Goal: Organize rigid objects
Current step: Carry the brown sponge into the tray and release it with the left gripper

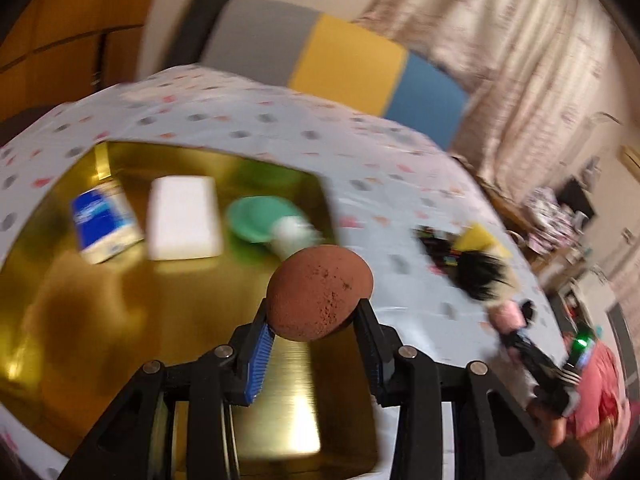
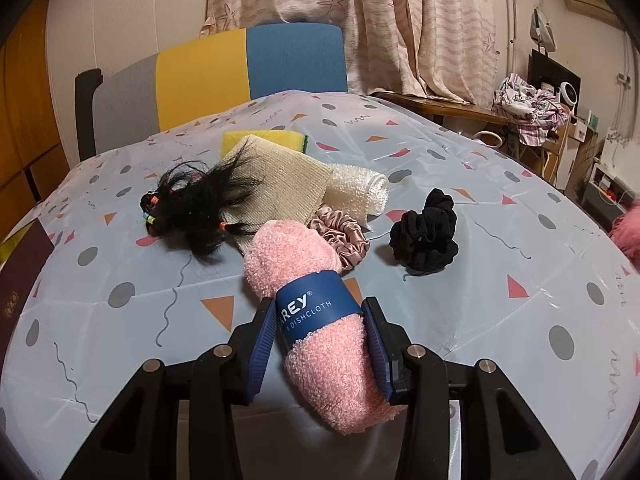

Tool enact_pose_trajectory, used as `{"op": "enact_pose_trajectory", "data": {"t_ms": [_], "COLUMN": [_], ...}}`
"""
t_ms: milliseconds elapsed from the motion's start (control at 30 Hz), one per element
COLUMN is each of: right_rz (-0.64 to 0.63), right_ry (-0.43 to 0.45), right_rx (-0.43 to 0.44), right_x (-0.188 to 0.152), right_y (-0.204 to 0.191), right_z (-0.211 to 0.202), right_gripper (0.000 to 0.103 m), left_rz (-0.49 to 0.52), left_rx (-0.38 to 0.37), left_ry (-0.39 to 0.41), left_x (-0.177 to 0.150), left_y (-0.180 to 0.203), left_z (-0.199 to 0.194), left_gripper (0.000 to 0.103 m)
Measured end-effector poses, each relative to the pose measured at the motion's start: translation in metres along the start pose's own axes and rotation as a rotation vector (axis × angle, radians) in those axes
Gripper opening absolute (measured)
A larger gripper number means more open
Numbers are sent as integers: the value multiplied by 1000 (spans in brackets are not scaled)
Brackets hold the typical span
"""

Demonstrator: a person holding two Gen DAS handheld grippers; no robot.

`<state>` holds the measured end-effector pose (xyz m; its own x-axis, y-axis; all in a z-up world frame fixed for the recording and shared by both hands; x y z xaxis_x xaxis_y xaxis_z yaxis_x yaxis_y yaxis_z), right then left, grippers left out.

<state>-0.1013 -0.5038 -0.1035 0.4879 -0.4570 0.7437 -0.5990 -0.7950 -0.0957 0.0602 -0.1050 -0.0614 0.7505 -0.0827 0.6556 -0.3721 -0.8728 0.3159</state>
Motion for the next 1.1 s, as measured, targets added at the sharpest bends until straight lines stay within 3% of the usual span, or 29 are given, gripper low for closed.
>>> {"op": "enact_pose_trajectory", "data": {"t_ms": [167, 367, 767, 933, 1100], "right_rz": [-13, -40, -119, -144, -79], "right_ry": [-2, -5, 4, -2, -12], "right_rx": [-13, -39, -97, -43, 90], "right_x": [-1, -2, -4, -5, -7], "right_y": [-2, -7, -22, -38, -67], "right_z": [0, 0, -5, -19, -40], "right_gripper": [44, 45, 42, 41, 41], "left_rz": [-91, -101, -14, 48, 42], "left_rx": [90, 154, 63, 65, 62], "left_ry": [-59, -40, 109, 100, 89], "left_x": [2, 6, -30, -41, -45], "left_y": [-43, -60, -46, -37, -41], "left_z": [10, 6, -36, -37, -34], "left_gripper": [42, 60, 61, 61, 61]}}
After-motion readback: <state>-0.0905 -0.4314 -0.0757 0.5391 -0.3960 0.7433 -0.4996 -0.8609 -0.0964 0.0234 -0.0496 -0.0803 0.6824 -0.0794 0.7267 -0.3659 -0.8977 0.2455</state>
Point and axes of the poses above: each gripper's, at about its wrist camera, not at the fingertips, and z roughly the way its jaws point, y to its right, x to its top, the point moved 1 cm from there along z, roughly the way its jaws point, and after that the axes turned 4 degrees about z, right-handed, at the moved point
